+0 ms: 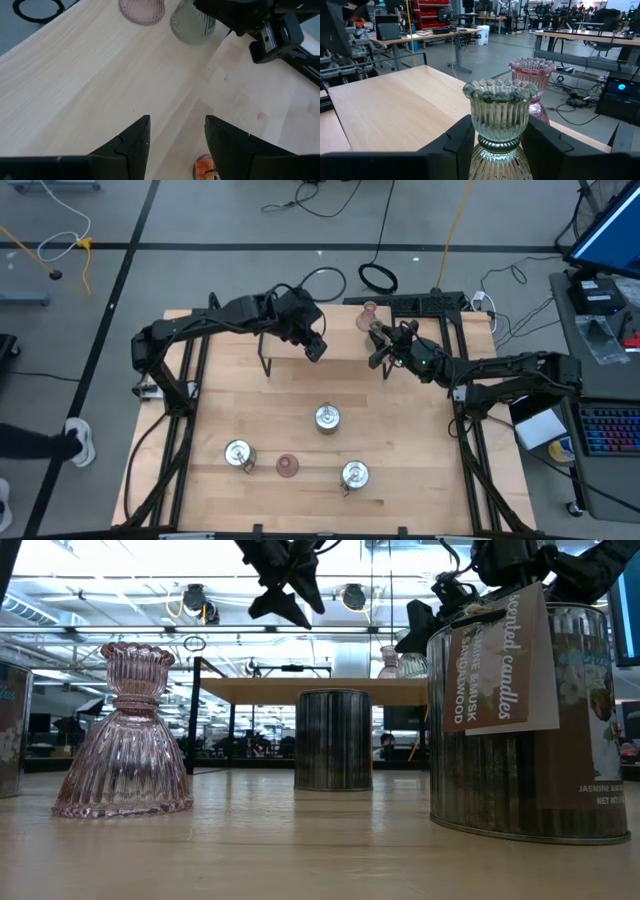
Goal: Pick & Place candle stick holders
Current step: Put the green candle holder on the shelf
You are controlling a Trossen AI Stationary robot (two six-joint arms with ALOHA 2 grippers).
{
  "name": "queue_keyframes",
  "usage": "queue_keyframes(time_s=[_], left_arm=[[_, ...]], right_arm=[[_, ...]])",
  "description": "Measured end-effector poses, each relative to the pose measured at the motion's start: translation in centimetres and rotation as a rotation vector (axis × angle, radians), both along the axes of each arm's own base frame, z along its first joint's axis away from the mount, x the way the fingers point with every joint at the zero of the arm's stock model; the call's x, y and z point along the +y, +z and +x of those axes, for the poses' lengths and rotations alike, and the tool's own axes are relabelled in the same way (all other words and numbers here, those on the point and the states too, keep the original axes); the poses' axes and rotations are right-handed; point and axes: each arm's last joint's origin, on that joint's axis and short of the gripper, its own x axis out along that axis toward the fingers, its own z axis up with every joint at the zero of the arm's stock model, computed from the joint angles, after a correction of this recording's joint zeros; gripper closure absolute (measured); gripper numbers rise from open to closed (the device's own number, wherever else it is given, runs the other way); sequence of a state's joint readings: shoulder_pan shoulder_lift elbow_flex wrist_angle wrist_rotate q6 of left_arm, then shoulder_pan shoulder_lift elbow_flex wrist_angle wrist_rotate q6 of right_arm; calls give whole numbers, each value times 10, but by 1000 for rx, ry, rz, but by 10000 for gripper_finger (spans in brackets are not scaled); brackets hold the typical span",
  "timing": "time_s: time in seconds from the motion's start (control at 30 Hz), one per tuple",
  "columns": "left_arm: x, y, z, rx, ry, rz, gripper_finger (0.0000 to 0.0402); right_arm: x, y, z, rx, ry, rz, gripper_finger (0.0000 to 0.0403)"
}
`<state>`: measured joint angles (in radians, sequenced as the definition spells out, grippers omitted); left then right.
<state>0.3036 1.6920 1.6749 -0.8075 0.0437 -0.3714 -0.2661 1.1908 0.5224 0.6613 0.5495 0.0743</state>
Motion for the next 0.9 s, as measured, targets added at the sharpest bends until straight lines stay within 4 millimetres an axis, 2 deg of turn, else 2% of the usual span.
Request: queue_keyframes(time_s=[0.9], left_arm=[[-13, 0, 4, 1, -37, 0, 211]], right_arm=[[7, 0, 2, 9, 31, -8, 254]])
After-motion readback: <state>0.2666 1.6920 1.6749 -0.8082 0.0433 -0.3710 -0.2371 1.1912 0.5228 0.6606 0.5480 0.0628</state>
